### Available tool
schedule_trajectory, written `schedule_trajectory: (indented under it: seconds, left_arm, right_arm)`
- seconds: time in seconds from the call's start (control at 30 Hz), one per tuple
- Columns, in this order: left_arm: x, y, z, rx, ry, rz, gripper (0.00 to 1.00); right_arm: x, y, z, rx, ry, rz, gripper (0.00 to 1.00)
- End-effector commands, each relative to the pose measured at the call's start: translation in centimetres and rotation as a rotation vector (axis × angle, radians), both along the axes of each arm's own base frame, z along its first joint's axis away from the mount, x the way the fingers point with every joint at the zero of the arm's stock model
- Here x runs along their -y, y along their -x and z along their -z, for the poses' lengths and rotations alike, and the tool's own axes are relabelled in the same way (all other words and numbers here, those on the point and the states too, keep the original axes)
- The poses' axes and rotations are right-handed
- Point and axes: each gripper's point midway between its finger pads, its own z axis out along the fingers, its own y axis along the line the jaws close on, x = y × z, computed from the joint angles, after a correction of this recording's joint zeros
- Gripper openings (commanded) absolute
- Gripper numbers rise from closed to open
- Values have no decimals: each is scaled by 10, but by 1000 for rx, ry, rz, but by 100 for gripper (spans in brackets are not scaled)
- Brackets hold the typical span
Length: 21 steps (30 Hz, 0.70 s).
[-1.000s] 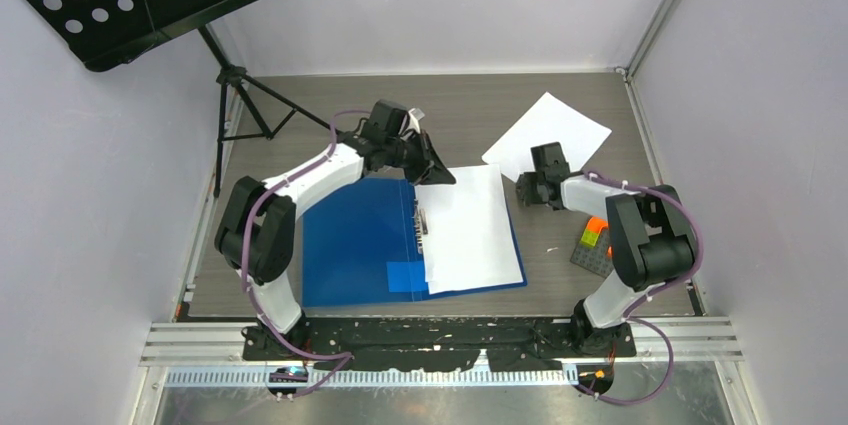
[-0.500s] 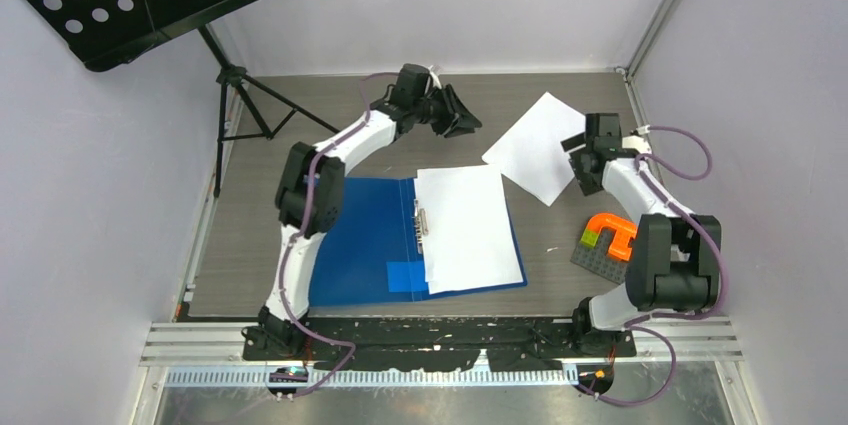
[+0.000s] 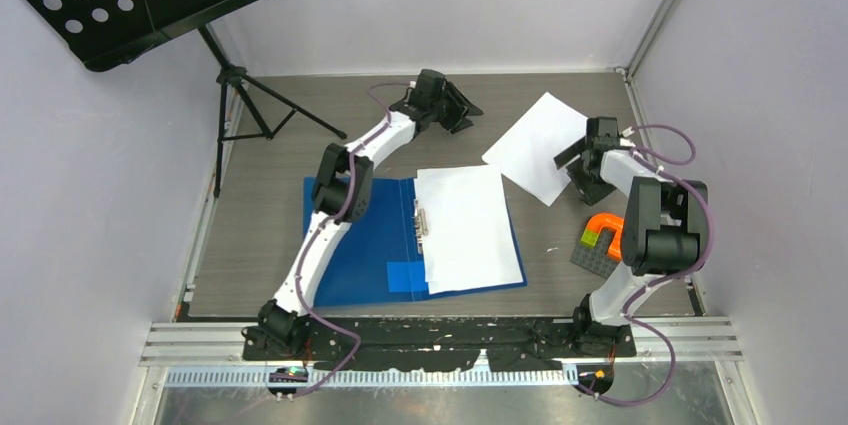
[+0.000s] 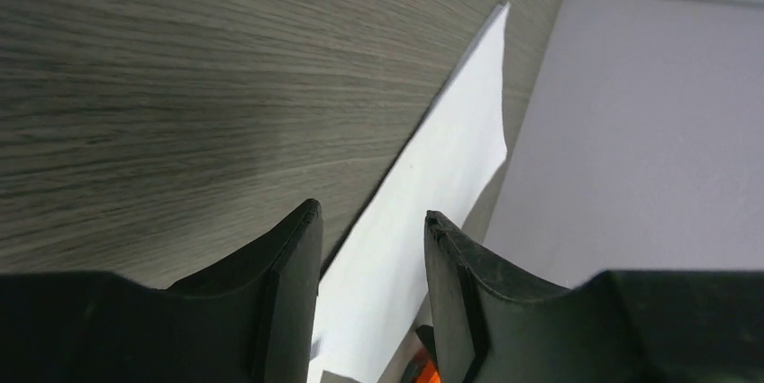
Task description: Put the files into the folder
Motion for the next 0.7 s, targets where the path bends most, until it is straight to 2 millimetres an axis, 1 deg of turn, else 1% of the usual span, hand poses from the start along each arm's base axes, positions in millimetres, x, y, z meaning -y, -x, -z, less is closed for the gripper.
schedule_trajectory:
  seconds: [0.0, 0.07, 0.1, 0.13, 0.17, 0.2, 0.23, 0.27, 0.3, 0.4, 0.53, 0.57, 0.6, 0.63, 0.67]
  left_arm:
    - [10, -7, -2, -17, -24, -148, 45]
    - [16, -2, 6, -49, -44, -189, 45]
    - [21, 0, 7, -50, -41, -200, 45]
    - [26, 1, 8, -52, -36, -206, 45]
    - [31, 4, 9, -59, -39, -211, 45]
    - [35, 6, 11, -65, -43, -219, 45]
    - [39, 10, 15, -79, -55, -222, 44]
    - [41, 15, 18, -93, -69, -230, 44]
    - [41, 18, 19, -92, -82, -238, 44]
    - [38, 28, 19, -108, -130, -286, 43]
    - [31, 37, 20, -152, -170, -313, 40]
    - [32, 39, 21, -164, -166, -311, 40]
    - [32, 40, 23, -179, -159, -303, 39]
    - [34, 42, 24, -194, -146, -292, 38]
    - [38, 43, 25, -206, -128, -273, 36]
  right_arm:
    - [-9, -19, 5, 29, -46, -56, 100]
    - [-13, -23, 8, 30, -57, -69, 100]
    - [-14, -23, 11, 21, -57, -75, 99]
    - [-15, -26, 10, 27, -58, -83, 100]
    - [-16, -26, 14, 15, -57, -92, 100]
    - [-17, -30, 12, 18, -61, -100, 99]
    - [-19, -30, 16, 9, -63, -110, 99]
    - [-21, -34, 15, 11, -66, -119, 99]
    - [-23, -34, 18, 1, -65, -130, 99]
    - [-26, -40, 15, 0, -53, -157, 99]
    - [-29, -46, 15, -15, -59, -205, 99]
    - [-30, -54, 9, -5, -60, -220, 99]
    - [-31, -50, 17, -46, -63, -247, 99]
    - [-34, -58, 11, -32, -72, -269, 99]
    - [-37, -57, 16, -55, -84, -307, 99]
